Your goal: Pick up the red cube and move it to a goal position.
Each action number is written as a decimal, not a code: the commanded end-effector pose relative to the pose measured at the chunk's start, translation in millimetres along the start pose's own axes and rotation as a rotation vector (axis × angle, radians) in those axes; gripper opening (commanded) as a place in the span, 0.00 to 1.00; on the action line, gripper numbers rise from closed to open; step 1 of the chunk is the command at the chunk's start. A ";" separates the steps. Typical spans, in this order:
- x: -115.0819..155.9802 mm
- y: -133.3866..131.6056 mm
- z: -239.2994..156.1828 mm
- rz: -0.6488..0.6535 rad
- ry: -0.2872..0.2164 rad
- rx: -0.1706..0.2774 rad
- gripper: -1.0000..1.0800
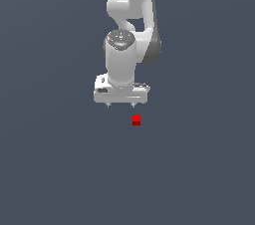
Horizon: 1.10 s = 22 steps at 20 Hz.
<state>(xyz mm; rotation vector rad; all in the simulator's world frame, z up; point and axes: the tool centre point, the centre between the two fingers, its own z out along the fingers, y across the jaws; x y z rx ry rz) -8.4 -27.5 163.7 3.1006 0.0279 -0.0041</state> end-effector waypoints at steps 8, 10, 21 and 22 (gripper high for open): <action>-1.5 -8.0 15.3 0.002 0.000 0.005 0.96; -2.5 -13.4 25.5 0.004 0.000 0.008 0.96; -7.8 -59.5 109.8 0.014 0.002 0.032 0.96; -7.9 -63.0 116.0 0.015 0.002 0.034 0.96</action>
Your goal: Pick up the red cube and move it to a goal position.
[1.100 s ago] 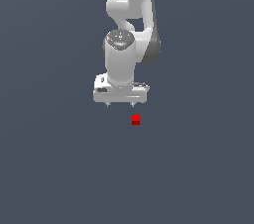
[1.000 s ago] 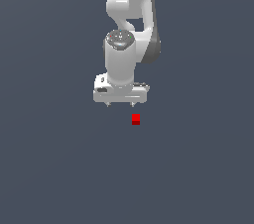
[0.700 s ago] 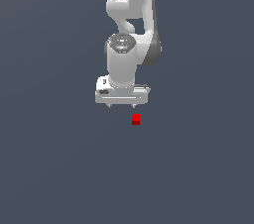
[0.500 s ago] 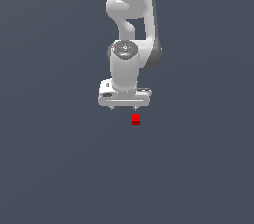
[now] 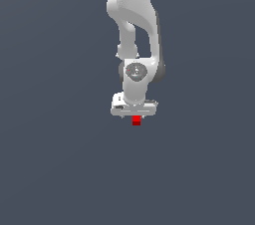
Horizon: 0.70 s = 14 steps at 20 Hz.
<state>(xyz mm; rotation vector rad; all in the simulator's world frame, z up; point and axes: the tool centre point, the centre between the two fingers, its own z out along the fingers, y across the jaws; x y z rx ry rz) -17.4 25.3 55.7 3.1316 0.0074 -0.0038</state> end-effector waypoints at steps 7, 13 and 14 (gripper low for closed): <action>-0.4 -19.1 35.9 0.004 0.002 0.010 0.96; 0.9 -19.1 35.5 0.004 0.002 0.010 0.96; 0.9 -19.1 35.5 0.004 0.002 0.010 0.00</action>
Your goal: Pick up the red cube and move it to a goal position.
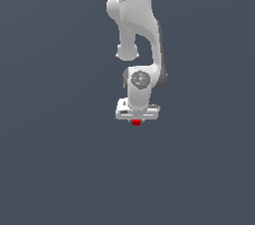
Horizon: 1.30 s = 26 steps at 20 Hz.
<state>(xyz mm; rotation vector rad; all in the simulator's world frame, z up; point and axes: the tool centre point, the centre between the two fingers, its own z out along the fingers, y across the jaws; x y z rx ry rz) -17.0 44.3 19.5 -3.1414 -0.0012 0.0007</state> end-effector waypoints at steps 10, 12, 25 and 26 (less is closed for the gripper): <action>0.1 0.1 -0.2 0.000 0.000 0.000 0.00; 0.4 0.6 -1.5 0.000 0.000 0.000 0.00; 16.6 29.0 -69.8 0.000 0.000 0.000 0.00; 18.8 32.8 -78.8 0.000 0.000 0.000 0.00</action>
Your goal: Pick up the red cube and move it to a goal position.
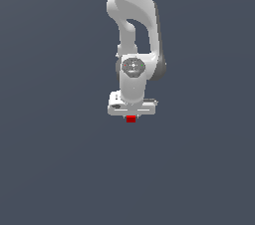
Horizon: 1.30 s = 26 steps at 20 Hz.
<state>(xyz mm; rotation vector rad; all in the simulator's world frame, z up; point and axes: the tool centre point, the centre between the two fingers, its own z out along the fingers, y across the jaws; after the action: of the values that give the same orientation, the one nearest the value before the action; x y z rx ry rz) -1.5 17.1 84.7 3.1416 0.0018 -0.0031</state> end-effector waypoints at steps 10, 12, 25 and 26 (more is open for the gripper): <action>29.0 47.8 -116.9 0.000 0.002 0.001 0.00; 34.4 56.1 -137.2 0.000 0.002 0.001 0.00; 64.5 98.6 -240.1 0.000 0.002 0.000 0.00; 66.0 100.5 -244.5 0.000 0.002 0.000 0.00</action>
<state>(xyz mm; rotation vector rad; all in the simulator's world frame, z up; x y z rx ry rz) 62.8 -80.4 321.2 3.1419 0.0008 0.0011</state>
